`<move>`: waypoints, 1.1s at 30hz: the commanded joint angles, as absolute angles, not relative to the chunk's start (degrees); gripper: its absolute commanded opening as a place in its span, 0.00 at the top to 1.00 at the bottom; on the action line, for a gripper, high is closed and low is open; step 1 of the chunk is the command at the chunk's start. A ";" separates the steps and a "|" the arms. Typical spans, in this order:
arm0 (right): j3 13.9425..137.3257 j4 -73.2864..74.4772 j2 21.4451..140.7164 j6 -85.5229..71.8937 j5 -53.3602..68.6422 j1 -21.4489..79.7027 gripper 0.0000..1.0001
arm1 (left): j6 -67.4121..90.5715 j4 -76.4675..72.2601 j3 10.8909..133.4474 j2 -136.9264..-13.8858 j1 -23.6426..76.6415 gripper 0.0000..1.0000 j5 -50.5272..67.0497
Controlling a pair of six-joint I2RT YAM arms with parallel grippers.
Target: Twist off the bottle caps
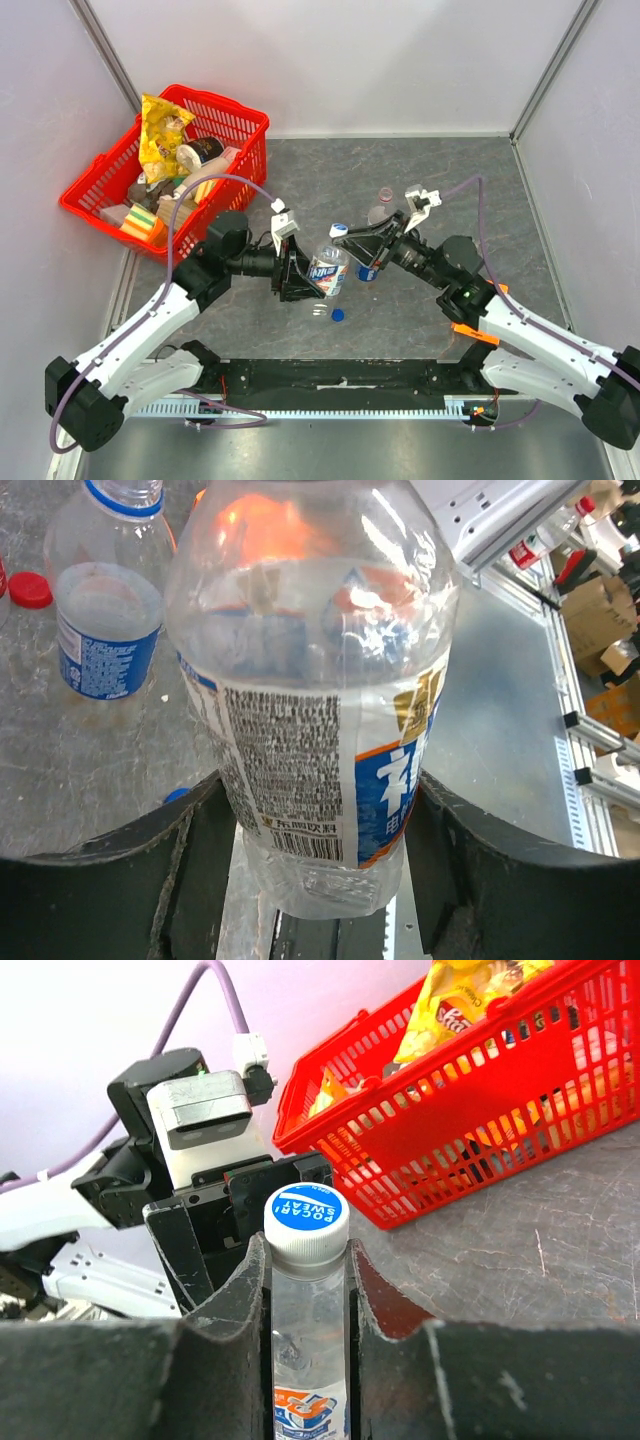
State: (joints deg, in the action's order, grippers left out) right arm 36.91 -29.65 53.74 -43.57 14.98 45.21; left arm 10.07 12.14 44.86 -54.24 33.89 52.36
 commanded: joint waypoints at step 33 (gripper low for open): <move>31.11 -35.77 46.58 -48.95 4.13 45.00 1.00 | 23.64 -14.15 46.49 -60.64 38.23 0.17 51.24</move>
